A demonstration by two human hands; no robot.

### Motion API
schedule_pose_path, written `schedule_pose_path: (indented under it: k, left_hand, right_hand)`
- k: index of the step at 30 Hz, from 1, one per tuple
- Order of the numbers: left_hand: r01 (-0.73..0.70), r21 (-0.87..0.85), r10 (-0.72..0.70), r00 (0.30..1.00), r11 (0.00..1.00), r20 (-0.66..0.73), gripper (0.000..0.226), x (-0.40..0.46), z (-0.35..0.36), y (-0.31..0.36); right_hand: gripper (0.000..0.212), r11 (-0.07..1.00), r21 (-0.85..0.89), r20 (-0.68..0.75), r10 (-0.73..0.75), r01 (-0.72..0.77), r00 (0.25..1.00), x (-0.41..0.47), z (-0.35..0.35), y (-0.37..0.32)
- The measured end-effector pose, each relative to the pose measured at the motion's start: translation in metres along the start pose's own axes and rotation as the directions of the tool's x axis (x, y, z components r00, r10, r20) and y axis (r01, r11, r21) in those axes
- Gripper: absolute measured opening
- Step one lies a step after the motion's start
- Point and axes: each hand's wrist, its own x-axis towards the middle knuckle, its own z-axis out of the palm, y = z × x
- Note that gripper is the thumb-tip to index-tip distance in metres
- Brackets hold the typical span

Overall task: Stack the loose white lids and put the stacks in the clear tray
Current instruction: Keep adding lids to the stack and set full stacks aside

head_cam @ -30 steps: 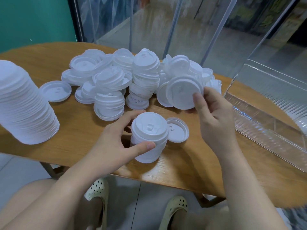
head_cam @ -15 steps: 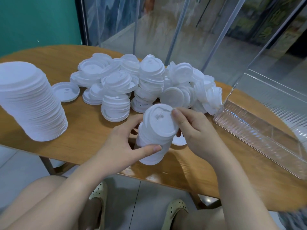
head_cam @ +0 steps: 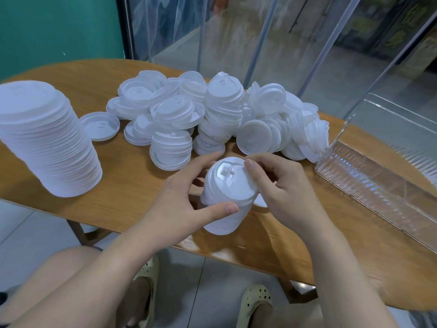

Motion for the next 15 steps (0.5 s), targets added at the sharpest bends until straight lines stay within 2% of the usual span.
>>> schedule_pose_path:
  k: [8,15]
  left_hand:
    - [-0.001,-0.019,0.001,1.0,1.0,0.027,0.067,0.002,0.0,-0.001]
    - [-0.017,-0.042,0.018,1.0,0.999,0.026,0.074,0.002,0.0,-0.002]
  right_hand:
    - [0.023,0.999,0.039,-0.036,0.008,-0.007,0.999,-0.002,0.009,0.01]
    - [0.028,0.998,0.039,-0.118,-0.043,0.048,0.992,-0.005,0.016,0.009]
